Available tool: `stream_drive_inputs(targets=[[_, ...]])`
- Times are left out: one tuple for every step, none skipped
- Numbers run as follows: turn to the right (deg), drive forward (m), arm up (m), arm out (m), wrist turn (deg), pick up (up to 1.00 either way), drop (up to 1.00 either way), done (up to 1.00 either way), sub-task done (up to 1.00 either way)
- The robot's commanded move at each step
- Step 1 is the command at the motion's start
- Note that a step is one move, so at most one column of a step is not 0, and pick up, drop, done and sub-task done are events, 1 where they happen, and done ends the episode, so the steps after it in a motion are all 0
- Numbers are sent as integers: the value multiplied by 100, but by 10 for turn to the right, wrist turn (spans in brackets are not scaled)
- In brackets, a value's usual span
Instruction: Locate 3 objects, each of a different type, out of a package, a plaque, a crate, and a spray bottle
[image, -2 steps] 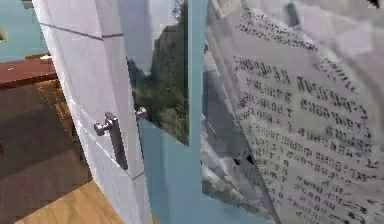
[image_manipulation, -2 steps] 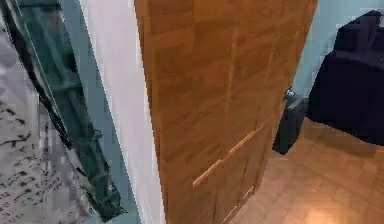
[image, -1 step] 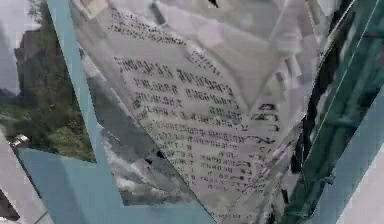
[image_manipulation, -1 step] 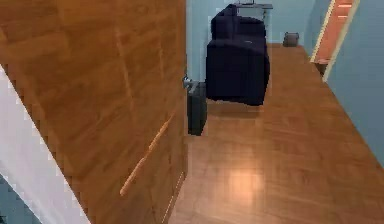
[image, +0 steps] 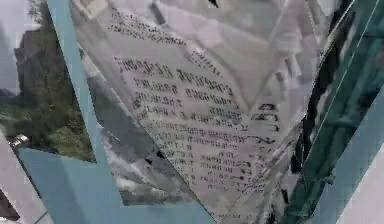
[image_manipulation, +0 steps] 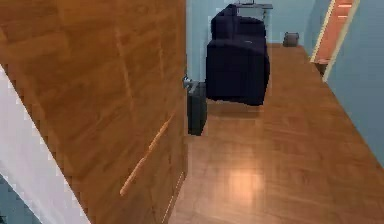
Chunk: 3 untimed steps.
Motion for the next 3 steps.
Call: stream_drive_inputs(targets=[[450, 0, 0, 0, 0, 0, 0, 0, 0], [450, 0, 0, 0, 0, 0, 0, 0, 0], [240, 0, 0, 0, 0, 0, 0, 0, 0]])
